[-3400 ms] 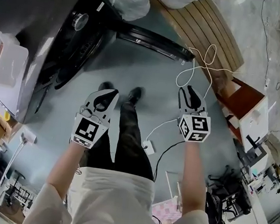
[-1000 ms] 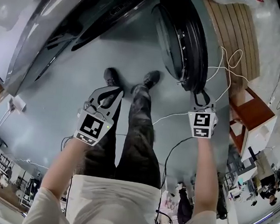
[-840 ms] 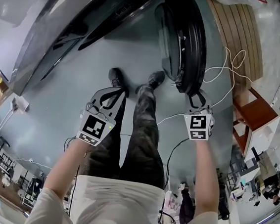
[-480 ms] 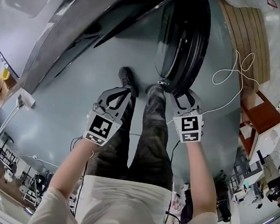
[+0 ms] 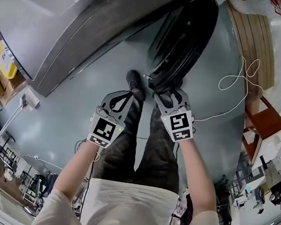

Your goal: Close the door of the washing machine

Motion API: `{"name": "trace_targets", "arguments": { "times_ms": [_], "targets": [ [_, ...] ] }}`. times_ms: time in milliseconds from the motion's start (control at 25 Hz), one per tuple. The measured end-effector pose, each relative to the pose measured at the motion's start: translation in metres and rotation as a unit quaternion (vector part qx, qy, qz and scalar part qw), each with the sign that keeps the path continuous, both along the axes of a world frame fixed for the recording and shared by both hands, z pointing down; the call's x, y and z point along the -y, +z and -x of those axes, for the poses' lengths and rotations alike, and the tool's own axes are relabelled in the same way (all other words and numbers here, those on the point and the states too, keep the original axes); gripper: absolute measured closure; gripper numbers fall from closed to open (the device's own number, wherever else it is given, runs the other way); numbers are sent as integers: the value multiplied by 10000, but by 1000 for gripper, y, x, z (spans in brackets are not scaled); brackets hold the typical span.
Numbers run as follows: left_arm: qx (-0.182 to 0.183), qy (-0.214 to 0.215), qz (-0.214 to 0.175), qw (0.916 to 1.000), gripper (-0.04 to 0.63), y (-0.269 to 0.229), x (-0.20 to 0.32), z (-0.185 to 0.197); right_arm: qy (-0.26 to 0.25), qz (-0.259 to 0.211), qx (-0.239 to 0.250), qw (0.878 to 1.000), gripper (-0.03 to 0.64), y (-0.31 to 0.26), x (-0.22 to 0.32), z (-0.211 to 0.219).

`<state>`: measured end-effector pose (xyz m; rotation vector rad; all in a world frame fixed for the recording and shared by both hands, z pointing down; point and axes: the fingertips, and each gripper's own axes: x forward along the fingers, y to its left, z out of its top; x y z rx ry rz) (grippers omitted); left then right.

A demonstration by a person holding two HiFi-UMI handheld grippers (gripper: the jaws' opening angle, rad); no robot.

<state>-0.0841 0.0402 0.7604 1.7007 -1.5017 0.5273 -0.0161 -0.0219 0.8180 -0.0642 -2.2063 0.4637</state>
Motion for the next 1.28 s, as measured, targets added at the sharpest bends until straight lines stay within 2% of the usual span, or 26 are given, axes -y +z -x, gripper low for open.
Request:
{"name": "trace_targets", "arguments": {
  "times_ms": [360,440,520,680,840,960,1120,1280],
  "targets": [
    [65,-216,72,9997,586,2,-26,21,-1009,-559,359,9927,384,-6,-24,54],
    [62,-284,72,9996,586,4,-30,22,-1093,-650,479,9907,398,-7,-25,68],
    [55,-344,61,9994,586,4,-32,24,-1086,-792,633,9889,445,-11,-22,84],
    [54,-453,22,9990,586,3,-37,30,-766,-851,832,9899,486,-16,-17,117],
    [45,-615,10,9981,586,2,-45,38,-467,-758,1109,9898,489,-19,-21,148],
    [56,-739,20,9973,586,4,-53,48,-149,-712,1217,9899,528,-21,-20,167],
    [53,-913,59,9958,586,7,-66,61,316,-692,1300,9886,546,-22,-18,179],
    [-12,-1065,101,9943,586,12,-77,71,556,-709,1286,9876,546,-22,-18,182]
  ]
}}
